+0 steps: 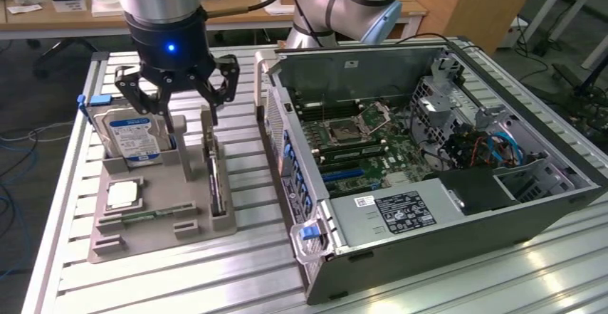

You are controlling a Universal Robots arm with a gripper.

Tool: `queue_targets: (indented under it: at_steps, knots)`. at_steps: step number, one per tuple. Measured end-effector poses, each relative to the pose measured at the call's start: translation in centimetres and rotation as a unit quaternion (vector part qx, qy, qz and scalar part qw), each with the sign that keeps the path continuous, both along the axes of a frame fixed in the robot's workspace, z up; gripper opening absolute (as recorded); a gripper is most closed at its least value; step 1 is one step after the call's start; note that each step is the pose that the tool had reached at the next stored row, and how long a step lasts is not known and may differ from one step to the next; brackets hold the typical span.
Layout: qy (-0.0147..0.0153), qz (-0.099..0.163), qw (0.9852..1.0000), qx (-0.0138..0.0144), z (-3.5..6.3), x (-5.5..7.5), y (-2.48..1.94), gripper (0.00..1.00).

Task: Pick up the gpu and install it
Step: 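Pick up the gpu and move the gpu toward the slot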

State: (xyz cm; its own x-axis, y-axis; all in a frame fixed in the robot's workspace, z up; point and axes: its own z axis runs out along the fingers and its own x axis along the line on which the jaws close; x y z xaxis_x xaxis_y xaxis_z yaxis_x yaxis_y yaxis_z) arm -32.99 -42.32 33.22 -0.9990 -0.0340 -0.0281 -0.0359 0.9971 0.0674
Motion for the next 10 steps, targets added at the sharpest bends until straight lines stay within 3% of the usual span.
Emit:
queue_targets:
  at_steps: [10]
  knots:
    - [-0.0003, 0.0, 1.0, 0.0, -0.47, 0.1, -0.3, 0.65]
